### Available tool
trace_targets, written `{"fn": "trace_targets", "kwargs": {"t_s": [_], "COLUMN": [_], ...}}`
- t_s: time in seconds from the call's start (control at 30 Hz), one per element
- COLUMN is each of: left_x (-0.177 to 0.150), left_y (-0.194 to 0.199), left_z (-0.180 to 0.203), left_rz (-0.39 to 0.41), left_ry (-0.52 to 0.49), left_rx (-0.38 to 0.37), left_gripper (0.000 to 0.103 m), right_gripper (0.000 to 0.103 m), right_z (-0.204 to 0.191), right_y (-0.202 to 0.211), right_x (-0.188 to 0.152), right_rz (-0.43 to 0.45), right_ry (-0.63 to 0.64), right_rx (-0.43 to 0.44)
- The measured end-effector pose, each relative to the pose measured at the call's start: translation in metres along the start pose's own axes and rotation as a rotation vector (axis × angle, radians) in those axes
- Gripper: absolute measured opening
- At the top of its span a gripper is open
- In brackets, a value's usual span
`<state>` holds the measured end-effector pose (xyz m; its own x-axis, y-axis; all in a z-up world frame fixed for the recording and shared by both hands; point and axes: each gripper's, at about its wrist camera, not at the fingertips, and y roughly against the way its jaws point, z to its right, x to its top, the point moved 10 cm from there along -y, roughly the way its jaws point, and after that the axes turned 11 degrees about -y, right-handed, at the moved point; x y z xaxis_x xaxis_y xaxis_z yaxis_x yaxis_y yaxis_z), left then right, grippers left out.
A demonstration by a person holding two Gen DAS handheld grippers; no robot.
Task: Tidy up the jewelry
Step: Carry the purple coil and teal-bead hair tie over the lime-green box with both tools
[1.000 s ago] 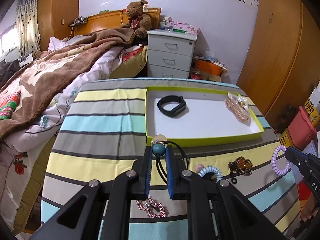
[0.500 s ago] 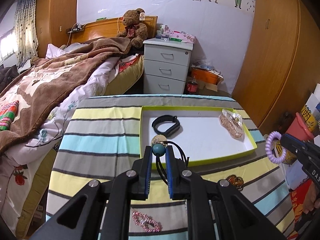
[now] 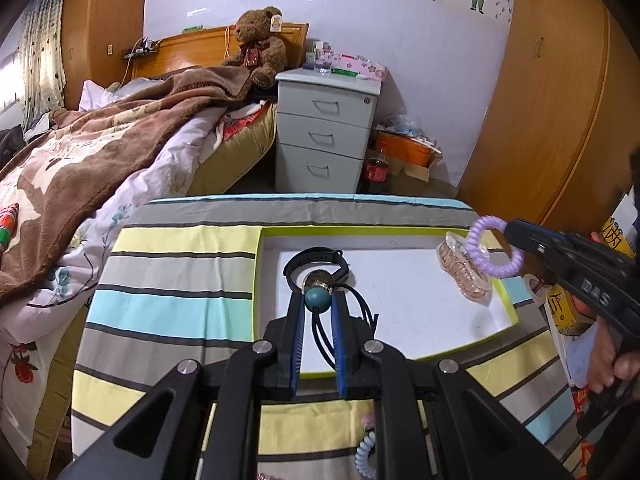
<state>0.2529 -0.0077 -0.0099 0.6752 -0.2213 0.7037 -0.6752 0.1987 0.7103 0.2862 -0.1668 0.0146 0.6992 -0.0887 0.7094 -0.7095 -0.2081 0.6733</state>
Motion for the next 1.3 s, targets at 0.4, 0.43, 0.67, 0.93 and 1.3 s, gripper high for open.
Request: {"fn": "trace_targets", "kwargs": {"t_s": [0.4,0.43,0.67,0.93,1.3], "left_x": [-0.015,-0.016,-0.018,-0.025,-0.025], "left_y": [-0.051,-0.053,-0.062,-0.069,-0.071], "left_z": [0.001,0.001,0.001,0.002,0.001], "left_rz": [-0.092,-0.095,-0.114,-0.138,-0.145], "left_ry": [0.007,0.007,0.007,0.012,0.018], "left_rx": [0.004,0.002,0.010,0.005,0.006], "left_gripper": [0.014,0.014,0.014,0.014,0.020], "right_gripper": [0.009,0.009,0.009,0.009,0.010], "right_z": [0.005,0.005,0.009,0.008,0.010], "right_y": [-0.086,-0.089,-0.108,-0.117,-0.121], "right_x": [-0.014,-0.016,-0.018,-0.023,-0.023], "right_rz": [-0.159,-0.167,-0.200,-0.225,-0.223], "right_ry": [-0.009,-0.007,-0.003,0.018,0.018], "right_rx": [-0.009,-0.012,-0.032,-0.054,-0.062]}}
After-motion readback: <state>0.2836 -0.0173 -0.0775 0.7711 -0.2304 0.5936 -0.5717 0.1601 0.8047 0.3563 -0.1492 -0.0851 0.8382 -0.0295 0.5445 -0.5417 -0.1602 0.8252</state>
